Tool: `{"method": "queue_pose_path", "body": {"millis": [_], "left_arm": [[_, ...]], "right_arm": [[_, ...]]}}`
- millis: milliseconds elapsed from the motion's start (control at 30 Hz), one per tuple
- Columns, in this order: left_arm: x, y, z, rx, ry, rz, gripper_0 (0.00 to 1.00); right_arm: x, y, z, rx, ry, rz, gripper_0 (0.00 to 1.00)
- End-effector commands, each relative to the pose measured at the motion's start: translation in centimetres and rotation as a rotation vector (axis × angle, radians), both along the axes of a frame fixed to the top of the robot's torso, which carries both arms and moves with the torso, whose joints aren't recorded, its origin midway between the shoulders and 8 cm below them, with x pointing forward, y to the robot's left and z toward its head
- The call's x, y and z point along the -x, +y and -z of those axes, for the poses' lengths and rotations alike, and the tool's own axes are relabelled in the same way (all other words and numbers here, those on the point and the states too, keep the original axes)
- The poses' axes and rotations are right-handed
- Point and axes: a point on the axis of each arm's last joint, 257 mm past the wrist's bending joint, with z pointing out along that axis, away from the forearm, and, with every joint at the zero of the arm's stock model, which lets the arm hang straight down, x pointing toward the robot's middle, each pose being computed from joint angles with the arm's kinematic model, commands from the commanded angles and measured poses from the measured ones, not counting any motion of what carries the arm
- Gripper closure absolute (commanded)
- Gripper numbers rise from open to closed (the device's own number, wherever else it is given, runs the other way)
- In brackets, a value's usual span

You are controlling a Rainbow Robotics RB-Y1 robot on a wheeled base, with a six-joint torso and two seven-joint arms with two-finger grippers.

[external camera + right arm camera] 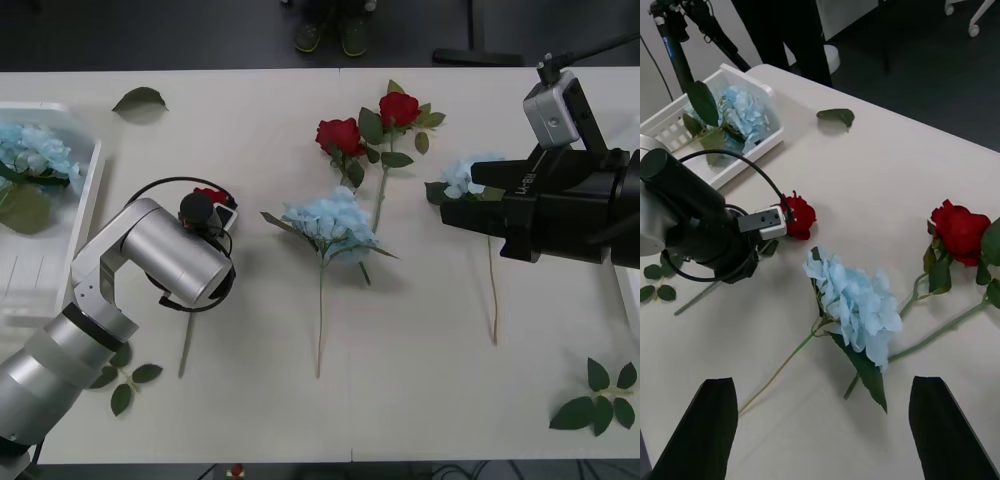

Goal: Place the red flowers into the right box and the blue flowers into the left box. If a person shows an open palm, hand one flower to the person first, then continue sorting.

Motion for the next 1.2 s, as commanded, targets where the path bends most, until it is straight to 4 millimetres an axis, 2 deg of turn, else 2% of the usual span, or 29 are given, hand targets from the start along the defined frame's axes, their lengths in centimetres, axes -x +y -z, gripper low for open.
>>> {"method": "queue_pose_path", "body": {"millis": [33,133,233,367,433,633,767,933,967,1100,1133,1200], "left_arm": [[-0.4,0.9,-3.2,-0.066,-0.055,0.004,1.00],[0.6,0.6,-6.4,-0.064,-0.080,0.012,1.00],[1.6,0.1,-8.8,-0.024,-0.086,0.017,1.00],[2.9,-0.7,-11.0,0.060,-0.100,0.083,1.00],[3.3,-0.4,-12.0,0.072,-0.112,0.134,1.00],[3.3,0.3,-15.0,0.110,-0.215,0.323,1.00],[2.8,-0.9,-17.4,0.161,-0.299,0.477,1.00],[3.3,-4.4,-21.2,0.289,-0.398,0.651,1.00],[3.7,-6.0,-22.6,0.347,-0.440,0.701,1.00],[5.0,-9.5,-26.0,0.544,-0.524,0.802,1.00],[5.5,-10.5,-26.8,0.608,-0.543,0.832,1.00],[6.2,-12.2,-28.1,0.719,-0.565,0.883,1.00]], "right_arm": [[-0.1,0.1,-0.8,0.021,-0.036,-0.017,0.34],[-0.1,0.1,-0.8,0.021,-0.036,-0.017,0.34],[-0.1,0.1,-0.8,0.021,-0.036,-0.017,0.34],[-0.1,0.1,-0.8,0.021,-0.036,-0.017,0.34],[-0.1,0.1,-0.8,0.021,-0.036,-0.017,0.34],[-0.1,0.1,-0.8,0.021,-0.036,-0.017,0.34],[-0.1,0.1,-0.8,0.021,-0.036,-0.017,0.34],[-0.1,0.1,-0.8,0.021,-0.036,-0.017,0.34],[-0.1,0.1,-0.8,0.021,-0.036,-0.017,0.34],[-0.1,0.1,-0.8,0.021,-0.036,-0.017,0.34],[0.2,0.1,1.0,0.006,0.016,-0.010,0.34],[0.3,0.0,1.1,0.005,0.021,-0.007,0.33]]}}
